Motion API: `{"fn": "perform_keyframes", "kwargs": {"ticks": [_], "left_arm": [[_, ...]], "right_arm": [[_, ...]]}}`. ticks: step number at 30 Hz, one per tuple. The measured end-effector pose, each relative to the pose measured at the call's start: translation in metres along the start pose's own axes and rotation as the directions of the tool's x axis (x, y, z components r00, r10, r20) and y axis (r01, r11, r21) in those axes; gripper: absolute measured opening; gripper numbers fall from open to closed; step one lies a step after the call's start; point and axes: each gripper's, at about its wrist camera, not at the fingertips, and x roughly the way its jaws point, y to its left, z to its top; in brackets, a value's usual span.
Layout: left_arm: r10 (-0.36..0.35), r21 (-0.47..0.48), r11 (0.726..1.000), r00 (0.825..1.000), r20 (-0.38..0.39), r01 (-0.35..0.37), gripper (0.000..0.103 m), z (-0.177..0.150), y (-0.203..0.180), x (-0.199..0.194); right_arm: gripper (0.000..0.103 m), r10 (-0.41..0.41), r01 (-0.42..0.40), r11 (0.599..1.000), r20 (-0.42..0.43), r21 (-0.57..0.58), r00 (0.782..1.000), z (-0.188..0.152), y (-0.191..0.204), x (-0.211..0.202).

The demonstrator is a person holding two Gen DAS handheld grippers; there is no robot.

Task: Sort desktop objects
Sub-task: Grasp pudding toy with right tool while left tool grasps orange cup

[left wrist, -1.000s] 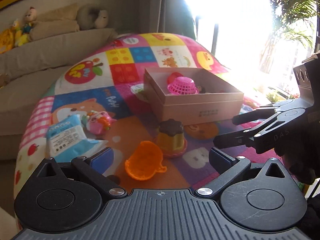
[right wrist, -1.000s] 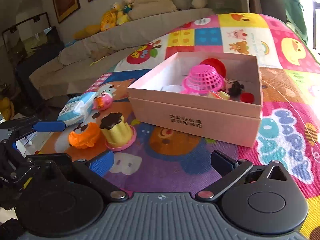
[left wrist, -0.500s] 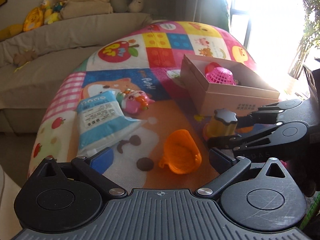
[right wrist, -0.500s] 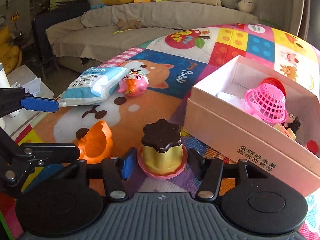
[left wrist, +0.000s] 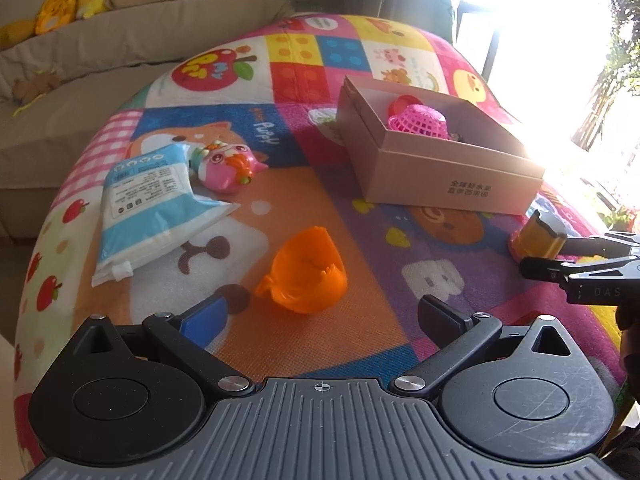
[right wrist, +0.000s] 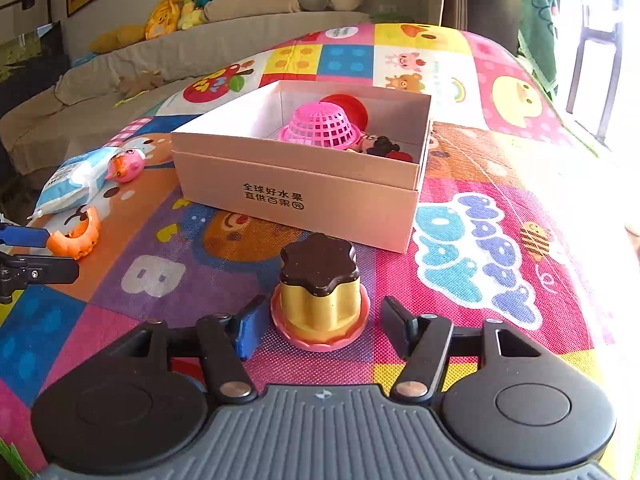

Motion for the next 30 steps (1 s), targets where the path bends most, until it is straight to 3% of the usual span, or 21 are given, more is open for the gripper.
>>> {"fn": "perform_keyframes", "kwargs": {"ticks": [6,10,14,20,23,26,30], "left_arm": [[0.011,0.058,0.998,0.999,0.034,-0.013,0.103,0.006,-0.007,0.008],[0.027,0.060,0.998,1.000,0.004,-0.027,0.103,0.016,0.002,0.021],[-0.083,0.049,0.995,0.996,-0.026,0.084,0.103,0.012,0.000,0.016],[-0.196,0.119,0.972,0.978,-0.065,0.203,0.103,-0.004,-0.022,0.003],[-0.139,0.176,0.974,0.990,-0.022,0.141,0.103,-0.007,-0.025,-0.002],[-0.051,0.140,0.989,0.999,0.011,0.049,0.103,-0.001,-0.015,0.004],[-0.040,0.112,0.993,0.999,0.023,0.037,0.103,0.009,-0.001,0.015]], "right_arm": [[0.077,0.005,-0.005,1.000,0.001,0.006,1.000,0.001,-0.001,0.001],[0.080,0.008,-0.008,1.000,0.005,0.005,1.000,0.000,0.000,-0.001],[0.084,0.008,-0.008,1.000,0.007,0.014,1.000,0.000,-0.001,-0.001],[0.092,0.004,-0.004,1.000,0.006,0.018,1.000,0.000,-0.001,-0.001],[0.096,0.004,-0.004,1.000,0.011,0.016,1.000,0.000,-0.001,-0.002],[0.096,0.003,-0.003,1.000,0.009,0.018,1.000,0.000,-0.002,-0.001],[0.096,0.003,-0.003,1.000,0.009,0.016,1.000,0.001,-0.001,-0.001]]}}
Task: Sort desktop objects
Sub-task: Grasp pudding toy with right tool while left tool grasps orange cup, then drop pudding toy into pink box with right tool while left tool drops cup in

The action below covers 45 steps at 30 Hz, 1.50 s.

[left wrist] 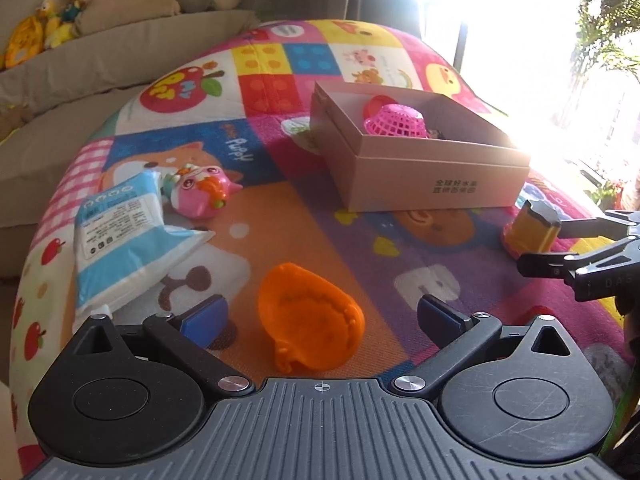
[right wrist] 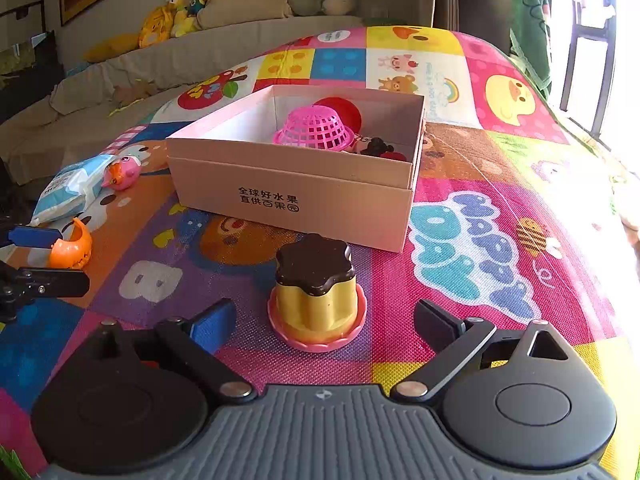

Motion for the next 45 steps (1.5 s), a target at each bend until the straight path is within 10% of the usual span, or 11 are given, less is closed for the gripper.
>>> {"fn": "perform_keyframes", "kwargs": {"ticks": [16,26,31,36,45], "left_arm": [[-0.185,0.038,0.982,0.981,-0.053,0.187,0.103,-0.011,-0.020,-0.017],[0.008,0.038,0.999,1.000,-0.011,-0.007,0.102,-0.003,-0.012,-0.005],[0.035,0.050,0.998,0.999,0.010,-0.036,0.071,-0.003,-0.016,-0.003],[0.063,0.044,0.997,0.998,0.024,-0.064,0.064,-0.004,-0.014,-0.008],[0.054,0.064,0.996,0.998,0.033,-0.056,0.064,-0.013,-0.025,-0.021]], "right_arm": [[0.098,0.002,-0.002,1.000,-0.011,0.002,1.000,0.000,0.001,0.003],[0.098,0.000,0.000,1.000,-0.013,0.004,1.000,0.000,0.000,0.003],[0.098,0.001,-0.001,1.000,-0.011,0.001,1.000,0.000,-0.001,0.002],[0.098,-0.006,0.005,0.999,-0.012,-0.038,1.000,0.003,0.006,0.004],[0.056,0.004,-0.007,0.997,-0.037,-0.074,0.999,0.009,0.012,0.003]]}}
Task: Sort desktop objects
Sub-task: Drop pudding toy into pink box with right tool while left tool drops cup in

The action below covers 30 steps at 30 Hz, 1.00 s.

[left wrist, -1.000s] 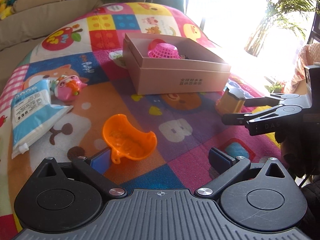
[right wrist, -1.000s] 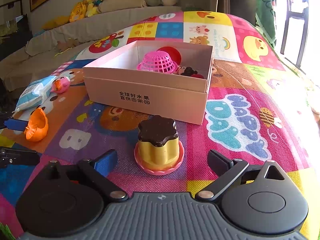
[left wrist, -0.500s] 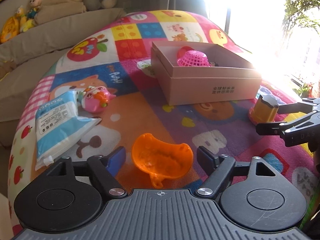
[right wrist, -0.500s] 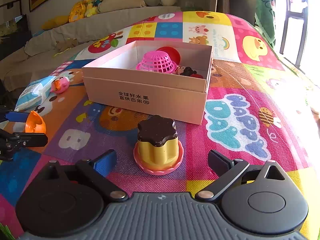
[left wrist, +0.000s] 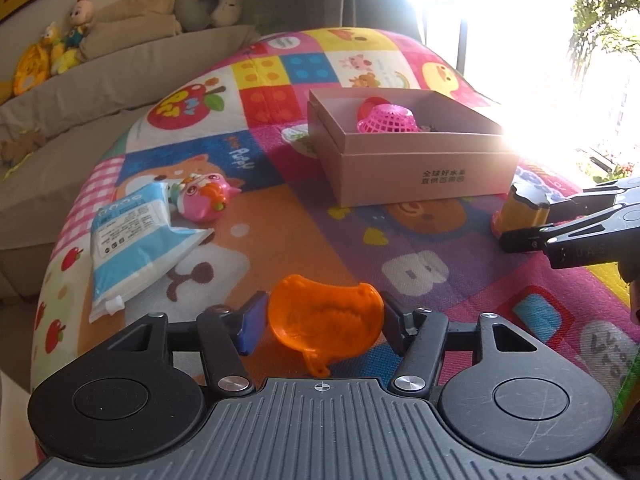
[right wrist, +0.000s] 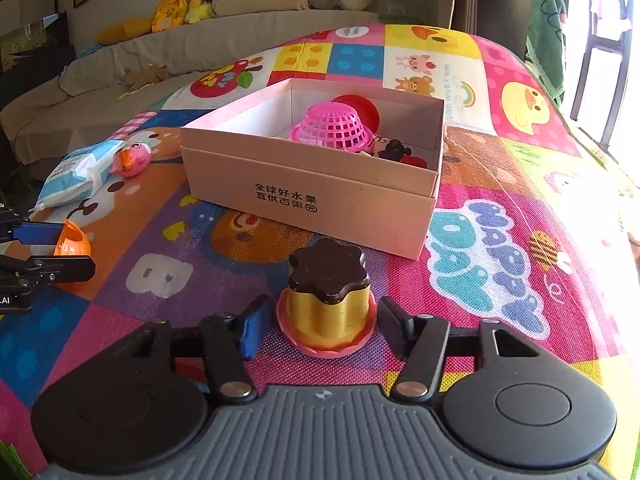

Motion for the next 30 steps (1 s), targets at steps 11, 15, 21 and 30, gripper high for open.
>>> {"fn": "perform_keyframes", "kwargs": {"ticks": [11,15,21,30], "left_arm": [[-0.074,0.139,0.990,0.959,0.275,0.037,0.064,0.109,-0.020,-0.018],[-0.088,0.111,0.992,0.944,0.317,0.055,0.064,0.163,-0.027,0.023],[-0.110,0.056,0.993,0.958,0.266,0.099,0.079,0.177,-0.026,0.069],[-0.097,0.065,0.994,0.984,0.147,0.089,0.097,0.056,-0.016,0.033]], "right_arm": [[0.056,0.014,-0.032,0.998,0.291,0.056,0.957,0.096,-0.043,-0.105],[0.056,-0.035,0.012,0.997,0.334,0.070,0.942,0.125,-0.056,-0.104],[0.056,-0.062,0.038,0.994,0.245,0.101,0.967,0.143,-0.068,-0.061],[0.056,0.051,-0.071,0.979,0.108,0.191,0.993,0.153,-0.073,0.006]]}}
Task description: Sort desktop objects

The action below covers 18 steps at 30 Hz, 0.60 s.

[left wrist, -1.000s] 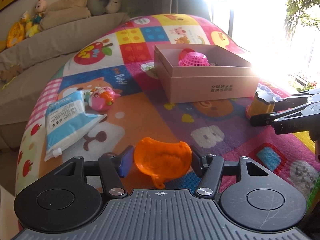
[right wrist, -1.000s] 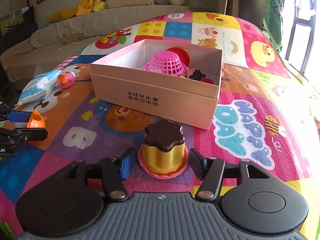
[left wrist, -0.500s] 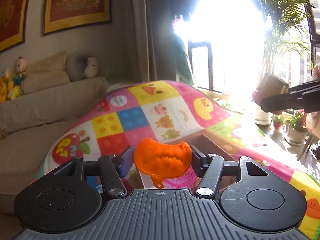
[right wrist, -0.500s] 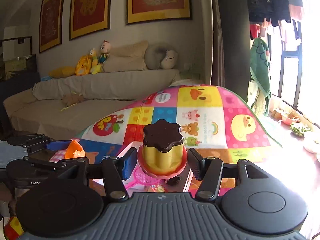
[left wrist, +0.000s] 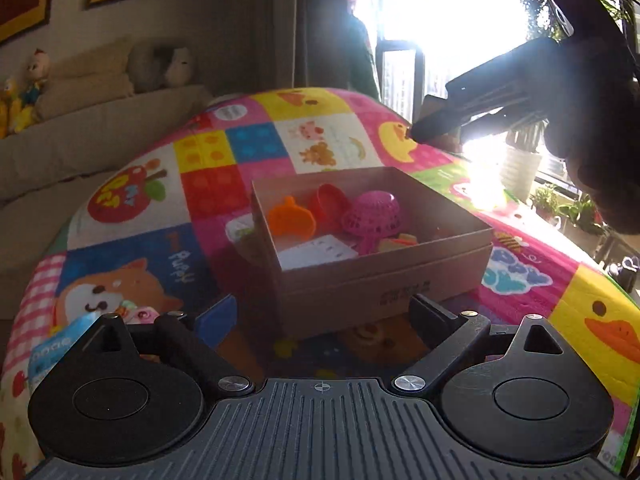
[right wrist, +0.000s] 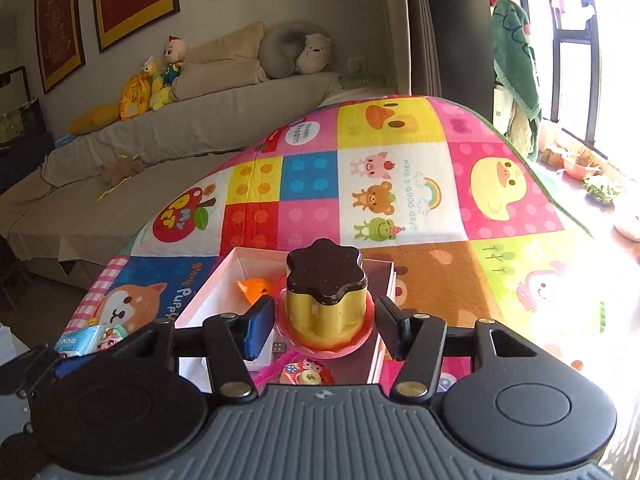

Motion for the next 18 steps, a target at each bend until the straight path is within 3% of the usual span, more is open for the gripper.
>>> {"fn": "perform_keyframes", "kwargs": {"ticks": [4,7,11,15,18], "left_arm": [[0.047,-0.045,0.998,0.998,-0.051,-0.049,0.100,-0.024,0.013,-0.017],[0.079,-0.072,0.994,0.995,-0.068,-0.084,0.100,-0.034,0.024,-0.027],[0.139,-0.102,0.984,0.988,-0.072,-0.146,0.101,-0.044,0.037,-0.039],[0.217,-0.144,0.964,0.974,-0.065,-0.224,0.101,-0.047,0.049,-0.049],[0.306,-0.168,0.934,0.949,-0.075,-0.314,0.102,-0.051,0.062,-0.055]], "right_arm": [[0.056,0.118,-0.114,0.992,-0.101,0.045,0.988,0.007,0.016,0.040],[0.064,0.104,-0.099,0.994,-0.108,0.043,0.989,0.004,0.031,0.054],[0.064,0.116,-0.115,0.993,-0.107,0.011,0.988,-0.006,0.049,0.050],[0.064,0.081,-0.092,0.981,-0.071,-0.171,0.994,-0.025,0.088,0.038],[0.064,0.108,-0.115,0.923,-0.040,-0.367,0.993,-0.045,0.134,0.031]]}}
